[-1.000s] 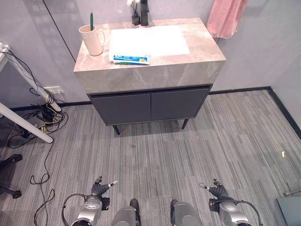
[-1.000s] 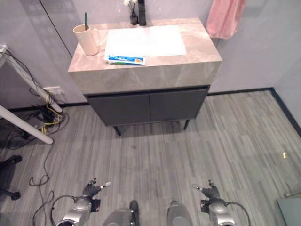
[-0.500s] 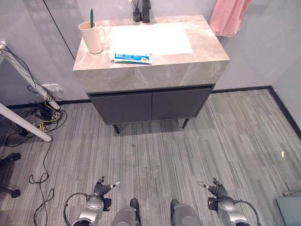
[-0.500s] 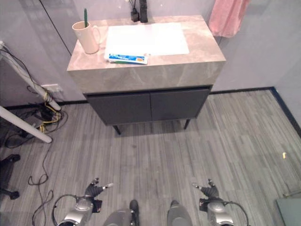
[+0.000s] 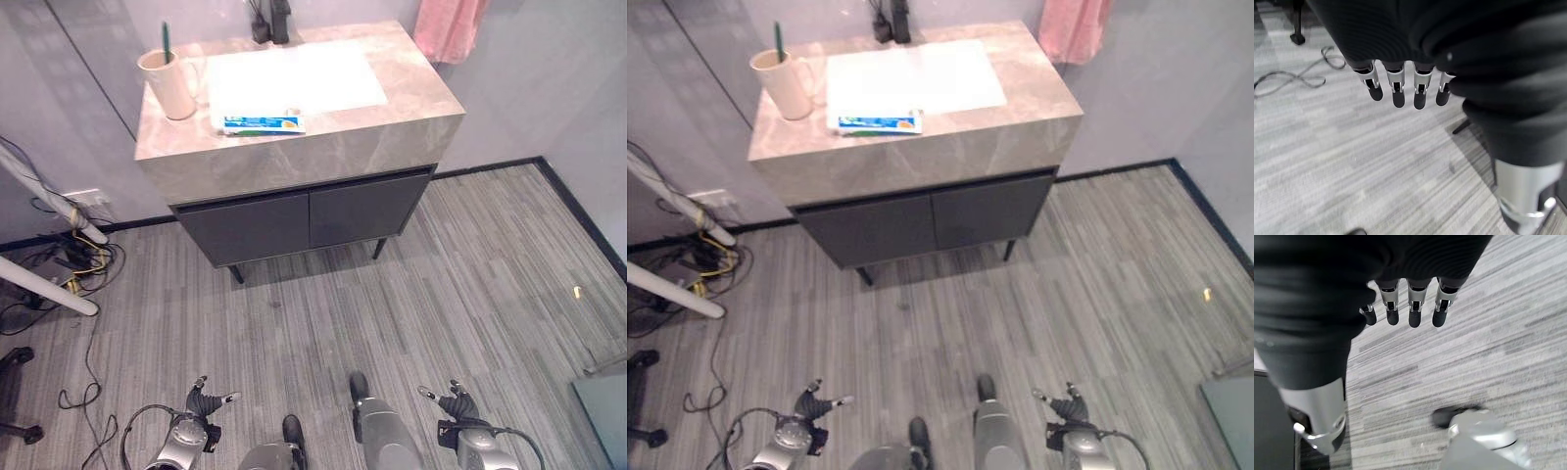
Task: Put brush and paste in cup on sink, flatten towel.
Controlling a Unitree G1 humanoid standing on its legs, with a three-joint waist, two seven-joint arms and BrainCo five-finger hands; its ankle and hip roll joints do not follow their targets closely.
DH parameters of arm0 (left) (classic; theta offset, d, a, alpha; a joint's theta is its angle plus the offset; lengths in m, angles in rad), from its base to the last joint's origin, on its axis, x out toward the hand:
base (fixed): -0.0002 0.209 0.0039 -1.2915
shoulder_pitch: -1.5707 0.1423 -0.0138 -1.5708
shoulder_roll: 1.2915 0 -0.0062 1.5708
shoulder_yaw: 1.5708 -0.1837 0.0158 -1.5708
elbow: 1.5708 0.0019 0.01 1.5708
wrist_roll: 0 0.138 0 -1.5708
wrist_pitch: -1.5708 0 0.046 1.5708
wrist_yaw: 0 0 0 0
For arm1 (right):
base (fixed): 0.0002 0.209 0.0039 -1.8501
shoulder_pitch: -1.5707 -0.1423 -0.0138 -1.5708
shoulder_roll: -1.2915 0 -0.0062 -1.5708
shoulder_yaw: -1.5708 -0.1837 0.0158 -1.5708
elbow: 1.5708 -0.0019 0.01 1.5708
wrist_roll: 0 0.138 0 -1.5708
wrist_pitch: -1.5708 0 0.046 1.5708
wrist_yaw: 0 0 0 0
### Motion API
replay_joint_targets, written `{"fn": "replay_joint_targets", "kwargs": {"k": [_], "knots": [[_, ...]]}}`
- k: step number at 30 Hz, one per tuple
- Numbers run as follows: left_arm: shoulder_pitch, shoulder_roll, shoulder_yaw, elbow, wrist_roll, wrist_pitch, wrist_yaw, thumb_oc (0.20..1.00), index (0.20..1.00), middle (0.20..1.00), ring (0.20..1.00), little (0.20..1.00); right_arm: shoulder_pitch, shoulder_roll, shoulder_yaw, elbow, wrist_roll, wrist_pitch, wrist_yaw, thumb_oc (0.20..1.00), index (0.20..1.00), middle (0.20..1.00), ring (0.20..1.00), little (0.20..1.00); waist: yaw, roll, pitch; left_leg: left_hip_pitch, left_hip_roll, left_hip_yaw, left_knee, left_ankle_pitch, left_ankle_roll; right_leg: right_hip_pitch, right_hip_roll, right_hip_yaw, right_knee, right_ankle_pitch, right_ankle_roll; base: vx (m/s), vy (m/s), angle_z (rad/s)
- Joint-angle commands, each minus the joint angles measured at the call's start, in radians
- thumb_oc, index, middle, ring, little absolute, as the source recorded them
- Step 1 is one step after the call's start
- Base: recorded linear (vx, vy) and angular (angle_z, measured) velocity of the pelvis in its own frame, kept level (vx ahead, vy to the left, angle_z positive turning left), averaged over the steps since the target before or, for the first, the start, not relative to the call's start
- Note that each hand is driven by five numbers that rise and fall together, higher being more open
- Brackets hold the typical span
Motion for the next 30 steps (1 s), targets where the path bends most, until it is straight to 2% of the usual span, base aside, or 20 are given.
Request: {"fn": "replay_joint_targets", "kwargs": {"k": [1,2,3,4,5,6,9,10,11,13,15,16,17,20,22,23,25,26,27,30], "knots": [[-0.029,0.023,0.012,-0.03,-0.012,-0.02,0.015,1.0,1.0,1.0,1.0,1.0,-0.051,-0.041,-0.017,-0.034,-0.041,-0.018,-0.007,1.0,1.0,1.0,1.0,1.0,-0.006,0.006,0.018,0.149,-0.029,0.007,-0.042,-0.031,-0.076,-0.008,-0.01,-0.047,0.009,0.145,0.027,0.19,-0.107,0.15],[-0.036,0.018,0.004,-0.026,-0.009,-0.019,0.012,1.0,1.0,1.0,1.0,1.0,-0.047,-0.046,-0.014,-0.037,-0.05,-0.018,-0.005,1.0,1.0,1.0,1.0,1.0,-0.009,0.005,0.01,0.156,-0.027,-0.005,-0.027,-0.038,-0.083,0.007,-0.005,-0.041,0.007,0.13,0.019,0.32,-0.211,0.27],[-0.044,0.01,-0.004,-0.034,-0.018,-0.019,0.015,1.0,1.0,1.0,1.0,1.0,-0.046,-0.068,0.001,-0.044,-0.064,-0.021,-0.004,1.0,1.0,1.0,1.0,1.0,-0.023,0.008,0.002,0.154,-0.014,-0.026,0.037,-0.035,-0.103,0.021,0.051,0.003,0.053,0.095,-0.012,0.31,-0.212,0.41],[-0.044,0.01,-0.004,-0.034,-0.018,-0.019,0.015,1.0,1.0,1.0,1.0,1.0,-0.046,-0.067,0.001,-0.044,-0.063,-0.021,-0.004,1.0,1.0,1.0,1.0,1.0,-0.023,0.006,0.0,0.152,-0.016,-0.026,0.037,-0.033,-0.103,0.018,0.049,0.003,0.051,0.097,-0.012,0.43,-0.315,0.77],[-0.041,-0.005,-0.004,-0.033,-0.033,-0.02,0.012,1.0,1.0,1.0,1.0,1.0,-0.033,-0.087,0.007,-0.056,-0.083,-0.018,0.002,1.0,1.0,1.0,1.0,1.0,-0.018,0.009,-0.002,0.117,0.003,-0.04,0.19,0.022,-0.138,0.062,0.068,-0.02,0.051,0.063,-0.047,0.21,-0.163,0.63],[-0.041,-0.005,-0.004,-0.033,-0.033,-0.02,0.012,1.0,1.0,1.0,1.0,1.0,-0.034,-0.086,0.008,-0.056,-0.083,-0.018,0.002,1.0,1.0,1.0,1.0,1.0,-0.019,0.007,-0.005,0.114,0.001,-0.041,0.189,0.025,-0.138,0.06,0.066,-0.02,0.049,0.065,-0.046,0.34,-0.279,0.54],[-0.045,-0.017,-0.008,-0.033,-0.056,-0.021,-0.002,1.0,1.0,1.0,1.0,1.0,-0.013,-0.112,0.006,-0.075,-0.107,-0.017,0.003,1.0,1.0,1.0,1.0,1.0,-0.012,-0.005,0.004,0.011,0.03,-0.057,0.418,0.201,-0.191,0.134,0.074,-0.039,0.012,0.05,-0.091,0.27,-0.32,0.2],[-0.059,-0.02,-0.013,-0.045,-0.068,-0.019,-0.002,1.0,1.0,1.0,1.0,1.0,-0.008,-0.132,0.008,-0.09,-0.117,-0.016,-0.002,1.0,1.0,1.0,1.0,1.0,-0.012,-0.031,0.023,-0.067,0.067,0.007,0.551,0.236,-0.197,0.165,0.063,-0.063,0.013,0.023,-0.126,0.22,-0.337,0.35],[-0.059,-0.02,-0.013,-0.045,-0.068,-0.019,-0.002,1.0,1.0,1.0,1.0,1.0,-0.008,-0.132,0.008,-0.09,-0.117,-0.016,-0.002,1.0,1.0,1.0,1.0,1.0,-0.013,-0.029,0.023,-0.07,0.07,0.006,0.556,0.233,-0.197,0.164,0.065,-0.064,0.014,0.022,-0.127,0.32,-0.339,0.42],[-0.072,-0.025,-0.023,-0.047,-0.07,-0.019,-0.002,1.0,1.0,1.0,1.0,1.0,-0.007,-0.139,0.014,-0.071,-0.132,-0.006,-0.006,1.0,1.0,1.0,1.0,1.0,-0.006,-0.026,0.032,-0.143,0.078,0.059,0.501,0.198,-0.185,0.202,0.064,-0.073,0.004,-0.006,-0.132,0.29,-0.119,0.46],[-0.075,-0.022,-0.026,-0.068,-0.062,-0.024,-0.002,1.0,1.0,1.0,1.0,1.0,-0.02,-0.146,0.022,-0.065,-0.15,-0.001,-0.011,1.0,1.0,1.0,1.0,1.0,0.009,0.001,0.03,-0.225,0.051,0.091,0.25,0.171,-0.153,0.254,0.077,-0.062,-0.031,-0.028,-0.105,0.47,0.007,0.24],[-0.073,-0.022,-0.027,-0.071,-0.059,-0.026,-0.003,1.0,1.0,1.0,1.0,1.0,-0.015,-0.142,0.022,-0.064,-0.149,-0.005,-0.009,1.0,1.0,1.0,1.0,1.0,0.014,0.012,0.025,-0.238,0.071,0.097,0.133,0.194,-0.15,0.277,0.082,-0.058,-0.042,-0.042,-0.096,0.63,0.131,-0.02],[-0.073,-0.02,-0.028,-0.073,-0.056,-0.028,0.0,1.0,1.0,1.0,1.0,1.0,-0.013,-0.142,0.034,-0.056,-0.17,-0.007,-0.013,1.0,1.0,1.0,1.0,1.0,0.032,0.03,0.021,-0.257,0.105,0.068,-0.073,0.281,-0.171,0.316,0.087,-0.042,-0.056,-0.071,-0.085,0.49,0.105,-0.09],[-0.071,-0.021,-0.026,-0.076,-0.06,-0.031,0.01,1.0,1.0,1.0,1.0,1.0,-0.023,-0.148,0.047,-0.045,-0.185,-0.002,-0.015,1.0,1.0,1.0,1.0,1.0,0.045,0.034,0.016,-0.293,0.144,0.031,-0.183,0.315,-0.191,0.349,0.063,-0.015,-0.058,-0.093,-0.07,0.45,0.144,-0.34],[-0.06,-0.02,-0.023,-0.072,-0.061,-0.024,0.012,1.0,1.0,1.0,1.0,1.0,-0.033,-0.145,0.061,-0.029,-0.203,0.008,-0.007,1.0,1.0,1.0,1.0,1.0,0.055,0.043,0.004,-0.29,0.175,0.033,-0.183,0.357,-0.211,0.386,0.061,0.024,-0.059,-0.116,-0.062,0.52,0.177,-0.84],[-0.046,-0.013,-0.017,-0.073,-0.053,-0.024,0.015,1.0,1.0,1.0,1.0,1.0,-0.037,-0.142,0.075,-0.036,-0.209,0.01,0.007,1.0,1.0,1.0,1.0,1.0,0.066,0.045,-0.008,-0.266,0.178,0.029,-0.165,0.351,-0.199,0.415,0.062,0.058,-0.055,-0.144,-0.059,0.5,0.175,-1.09],[-0.045,-0.003,-0.033,-0.075,-0.027,-0.02,0.019,1.0,1.0,1.0,1.0,1.0,-0.041,-0.128,0.079,-0.037,-0.2,0.008,0.012,1.0,1.0,1.0,1.0,1.0,0.087,0.031,-0.023,-0.322,0.148,-0.002,-0.049,0.34,-0.185,0.45,0.026,0.07,-0.029,-0.168,-0.047,0.58,0.25,-1.02],[-0.044,0.009,-0.04,-0.088,-0.024,-0.02,0.018,1.0,1.0,1.0,1.0,1.0,-0.034,-0.115,0.066,-0.054,-0.191,0.009,0.013,1.0,1.0,1.0,1.0,1.0,0.086,0.014,-0.026,-0.325,0.101,0.009,0.036,0.29,-0.155,0.428,-0.003,0.087,0.075,-0.156,-0.034,0.46,0.231,-0.81],[-0.044,0.009,-0.04,-0.088,-0.024,-0.02,0.018,1.0,1.0,1.0,1.0,1.0,-0.034,-0.115,0.066,-0.054,-0.191,0.009,0.013,1.0,1.0,1.0,1.0,1.0,0.089,0.018,-0.029,-0.328,0.106,0.009,0.036,0.291,-0.156,0.423,0.001,0.09,0.074,-0.153,-0.035,0.43,0.241,-0.66],[-0.039,0.028,-0.032,-0.126,-0.042,-0.019,0.009,1.0,1.0,1.0,1.0,1.0,-0.026,-0.096,0.051,-0.067,-0.175,0.007,0.017,1.0,1.0,1.0,1.0,1.0,0.083,0.001,-0.007,-0.277,0.077,0.048,0.056,0.221,-0.112,0.305,-0.019,0.103,0.318,0.034,-0.019,0.22,0.151,-0.51]]}}
